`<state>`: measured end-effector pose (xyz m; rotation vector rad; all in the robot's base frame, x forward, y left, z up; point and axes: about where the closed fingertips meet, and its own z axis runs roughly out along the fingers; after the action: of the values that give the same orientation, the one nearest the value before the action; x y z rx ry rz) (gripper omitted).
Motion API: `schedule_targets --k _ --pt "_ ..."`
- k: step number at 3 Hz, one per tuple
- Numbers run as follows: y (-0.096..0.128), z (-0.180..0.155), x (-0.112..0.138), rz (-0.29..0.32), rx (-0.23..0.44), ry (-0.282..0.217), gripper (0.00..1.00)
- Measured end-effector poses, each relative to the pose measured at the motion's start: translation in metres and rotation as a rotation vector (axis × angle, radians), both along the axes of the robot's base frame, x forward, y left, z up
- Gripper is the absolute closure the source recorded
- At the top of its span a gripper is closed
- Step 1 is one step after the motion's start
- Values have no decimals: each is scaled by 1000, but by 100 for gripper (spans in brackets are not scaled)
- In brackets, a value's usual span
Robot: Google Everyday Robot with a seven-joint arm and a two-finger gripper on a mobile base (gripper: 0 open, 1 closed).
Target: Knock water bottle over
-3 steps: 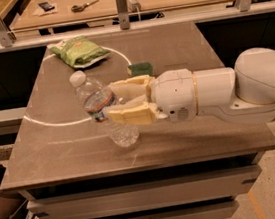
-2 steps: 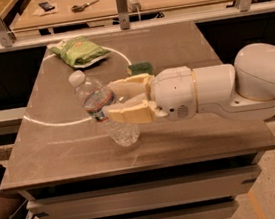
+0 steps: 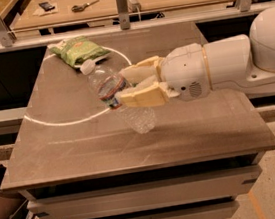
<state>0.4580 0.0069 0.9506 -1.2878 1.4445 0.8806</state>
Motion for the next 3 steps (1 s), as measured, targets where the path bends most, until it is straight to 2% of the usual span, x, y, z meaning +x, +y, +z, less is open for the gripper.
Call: schedule_targets --k 1,3 --pt "-11 5 6 -21 -106 16 100" --pt "-11 13 5 -42 -396 55 100"
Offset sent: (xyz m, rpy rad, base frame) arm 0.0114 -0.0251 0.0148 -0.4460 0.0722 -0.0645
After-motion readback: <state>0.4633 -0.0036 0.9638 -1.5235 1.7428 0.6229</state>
